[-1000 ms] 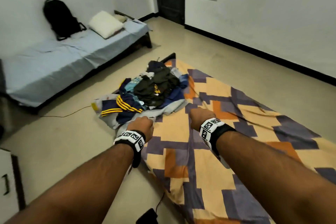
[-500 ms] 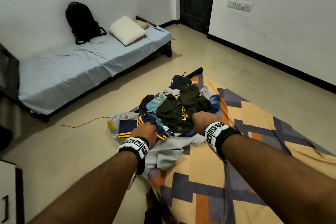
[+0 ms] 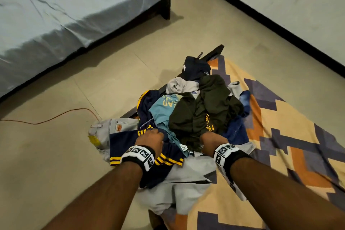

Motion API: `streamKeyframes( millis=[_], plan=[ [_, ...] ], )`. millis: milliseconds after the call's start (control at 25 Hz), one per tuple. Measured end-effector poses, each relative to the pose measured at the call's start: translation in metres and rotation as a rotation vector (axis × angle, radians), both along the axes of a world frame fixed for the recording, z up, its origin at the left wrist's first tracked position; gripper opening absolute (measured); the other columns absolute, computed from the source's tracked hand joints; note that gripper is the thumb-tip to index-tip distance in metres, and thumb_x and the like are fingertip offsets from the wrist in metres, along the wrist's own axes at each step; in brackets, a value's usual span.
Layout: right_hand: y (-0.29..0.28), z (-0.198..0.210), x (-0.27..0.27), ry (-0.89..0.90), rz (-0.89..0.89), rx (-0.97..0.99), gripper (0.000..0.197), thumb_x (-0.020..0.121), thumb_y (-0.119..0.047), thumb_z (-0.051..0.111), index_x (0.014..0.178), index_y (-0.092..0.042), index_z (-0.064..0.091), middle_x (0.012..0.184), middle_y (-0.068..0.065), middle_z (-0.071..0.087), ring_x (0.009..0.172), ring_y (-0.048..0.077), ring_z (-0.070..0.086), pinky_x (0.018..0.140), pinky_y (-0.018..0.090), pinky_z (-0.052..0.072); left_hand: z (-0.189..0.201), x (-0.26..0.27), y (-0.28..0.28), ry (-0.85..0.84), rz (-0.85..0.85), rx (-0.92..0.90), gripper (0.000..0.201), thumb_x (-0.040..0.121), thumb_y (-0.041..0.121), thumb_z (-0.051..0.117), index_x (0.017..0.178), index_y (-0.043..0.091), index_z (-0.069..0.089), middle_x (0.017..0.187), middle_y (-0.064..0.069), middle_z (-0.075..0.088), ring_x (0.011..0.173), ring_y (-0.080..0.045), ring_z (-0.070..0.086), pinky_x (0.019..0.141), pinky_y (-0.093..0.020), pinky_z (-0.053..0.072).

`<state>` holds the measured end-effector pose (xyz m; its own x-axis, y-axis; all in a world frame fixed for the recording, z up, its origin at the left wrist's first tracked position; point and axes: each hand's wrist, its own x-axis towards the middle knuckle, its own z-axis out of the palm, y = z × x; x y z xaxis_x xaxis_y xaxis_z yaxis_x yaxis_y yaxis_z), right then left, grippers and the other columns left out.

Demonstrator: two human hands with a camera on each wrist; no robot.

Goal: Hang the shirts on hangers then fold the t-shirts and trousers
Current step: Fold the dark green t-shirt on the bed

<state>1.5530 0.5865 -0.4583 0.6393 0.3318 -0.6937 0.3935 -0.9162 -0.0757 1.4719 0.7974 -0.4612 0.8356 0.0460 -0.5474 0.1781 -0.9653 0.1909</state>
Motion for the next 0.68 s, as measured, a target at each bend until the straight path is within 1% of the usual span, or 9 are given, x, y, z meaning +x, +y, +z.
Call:
streamKeyframes(
  millis=[80,160,240,320,400,480,520,600,680],
  plan=[
    [0.007,-0.03,0.016,0.049,0.024,0.006,0.038,0.091,-0.04,0.052,0.12,-0.017,0.06,0.133,0.015,0.047,0.116,0.036,0.056,0.094,0.04,0.048,-0.031,0.012,0.002,0.031,0.003,-0.051,0.028,0.096,0.025,0.044,0.119,0.016,0.055,0.127,-0.007,0.048,0.121,-0.028,0.044,0.093,-0.043,0.046],
    [0.012,-0.059,0.029,0.068,0.054,-0.019,0.049,0.092,-0.033,0.052,0.14,-0.029,0.044,0.156,0.009,0.019,0.122,0.036,0.053,0.099,0.044,0.046,-0.057,0.018,0.001,0.066,-0.014,-0.096,0.032,0.095,0.024,0.044,0.125,0.018,0.053,0.131,-0.007,0.045,0.123,-0.029,0.042,0.095,-0.044,0.045],
    [0.017,-0.079,0.04,0.058,0.072,-0.074,0.07,0.092,-0.02,0.052,0.151,-0.037,0.018,0.161,0.003,-0.009,0.119,0.036,0.055,0.096,0.047,0.048,-0.076,0.02,0.002,0.079,-0.024,-0.137,0.037,0.095,0.023,0.045,0.131,0.022,0.049,0.136,-0.006,0.042,0.125,-0.03,0.04,0.097,-0.046,0.044],
    [0.021,-0.098,0.051,0.069,0.092,-0.118,0.079,0.09,-0.021,0.056,0.152,-0.038,0.011,0.161,0.003,-0.013,0.119,0.037,0.054,0.096,0.046,0.047,-0.093,0.02,0.004,0.083,-0.022,-0.163,0.042,0.094,0.021,0.048,0.135,0.023,0.045,0.141,-0.004,0.037,0.128,-0.03,0.037,0.098,-0.046,0.044],
    [0.021,-0.113,0.058,0.04,0.143,-0.136,0.061,0.093,-0.024,0.053,0.148,-0.031,0.028,0.159,0.01,0.007,0.122,0.038,0.05,0.099,0.046,0.045,-0.103,0.019,0.005,0.075,-0.025,-0.184,0.046,0.091,0.019,0.051,0.136,0.023,0.043,0.144,-0.002,0.034,0.131,-0.029,0.035,0.099,-0.046,0.044],
    [0.02,-0.114,0.064,-0.066,0.167,-0.096,0.035,0.098,-0.017,0.041,0.131,-0.019,0.051,0.139,0.015,0.041,0.118,0.037,0.054,0.095,0.045,0.047,-0.106,0.021,0.006,0.069,-0.014,-0.202,0.048,0.09,0.018,0.053,0.136,0.022,0.044,0.144,-0.002,0.035,0.131,-0.028,0.035,0.1,-0.045,0.043],
    [0.019,-0.11,0.066,-0.113,0.143,-0.046,0.03,0.098,-0.014,0.039,0.123,-0.016,0.056,0.129,0.015,0.05,0.115,0.036,0.056,0.092,0.043,0.048,-0.104,0.022,0.006,0.063,0.008,-0.214,0.048,0.089,0.018,0.054,0.136,0.022,0.044,0.142,-0.003,0.036,0.13,-0.029,0.037,0.101,-0.045,0.042],
    [0.013,-0.09,0.065,-0.151,-0.035,0.167,0.025,0.093,-0.011,0.049,0.112,-0.014,0.065,0.117,0.014,0.059,0.111,0.034,0.058,0.089,0.038,0.046,-0.094,0.025,-0.001,0.026,0.132,-0.259,0.051,0.089,0.019,0.057,0.138,0.022,0.043,0.142,-0.005,0.038,0.129,-0.03,0.039,0.104,-0.043,0.039],
    [-0.001,-0.054,0.052,-0.224,-0.267,0.491,0.019,0.085,-0.007,0.062,0.102,-0.01,0.071,0.106,0.013,0.065,0.104,0.03,0.059,0.088,0.034,0.045,-0.071,0.021,-0.022,-0.027,0.331,-0.359,0.058,0.086,0.022,0.063,0.14,0.021,0.041,0.144,-0.007,0.039,0.13,-0.029,0.041,0.107,-0.038,0.036]
  ],
)
